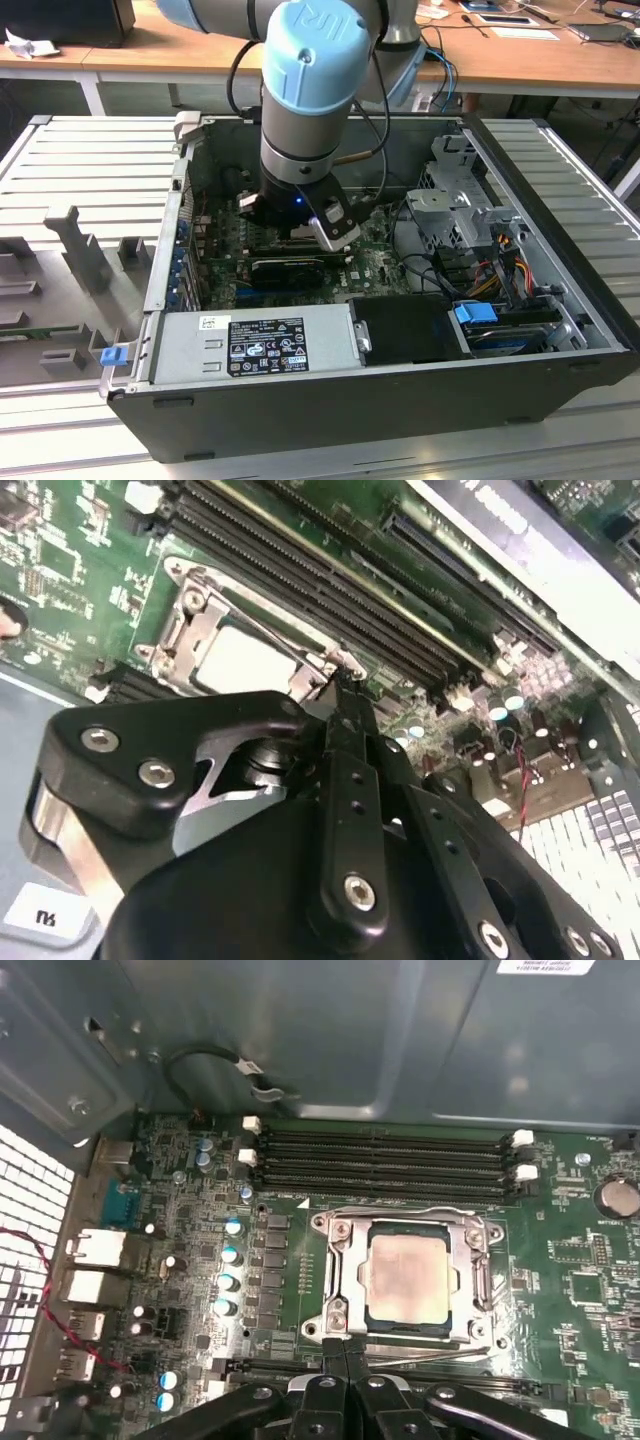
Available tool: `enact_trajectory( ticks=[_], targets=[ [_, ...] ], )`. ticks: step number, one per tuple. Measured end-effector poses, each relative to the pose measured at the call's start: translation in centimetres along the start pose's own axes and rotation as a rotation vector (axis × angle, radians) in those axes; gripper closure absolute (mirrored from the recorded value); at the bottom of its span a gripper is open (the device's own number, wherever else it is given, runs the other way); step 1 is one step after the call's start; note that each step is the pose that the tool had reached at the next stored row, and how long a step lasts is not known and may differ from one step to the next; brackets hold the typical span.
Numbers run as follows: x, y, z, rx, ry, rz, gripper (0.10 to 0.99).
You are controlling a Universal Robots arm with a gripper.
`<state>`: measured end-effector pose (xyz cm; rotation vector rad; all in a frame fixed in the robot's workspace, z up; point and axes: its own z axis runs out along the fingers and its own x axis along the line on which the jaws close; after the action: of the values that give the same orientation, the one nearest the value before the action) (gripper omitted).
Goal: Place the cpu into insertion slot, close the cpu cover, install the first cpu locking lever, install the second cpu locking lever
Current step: 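Install the second cpu locking lever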
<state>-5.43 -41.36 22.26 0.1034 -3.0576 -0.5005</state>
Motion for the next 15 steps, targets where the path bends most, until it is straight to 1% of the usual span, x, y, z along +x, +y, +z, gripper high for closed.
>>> enact_trajectory(
  ticks=[3,5,6,8,11,13,15],
  targets=[
    [0.21,-0.19,0.61,0.0,0.0001,0.0,0.98],
    [0.53,-0.29,0.99,-0.001,0.0002,-0.001,0.98],
    [0.83,-0.34,1.19,-0.002,0.0004,-0.002,0.98],
    [0.95,-0.54,1.82,-0.004,0.0004,-0.002,0.98],
    [0.99,-0.63,2.11,-0.018,-0.0005,-0.002,0.98],
    [0.99,-0.7,2.31,-0.025,-0.0011,-0.003,0.98],
    [1.01,-0.74,2.43,-0.029,-0.0013,-0.003,0.98]
  ],
)
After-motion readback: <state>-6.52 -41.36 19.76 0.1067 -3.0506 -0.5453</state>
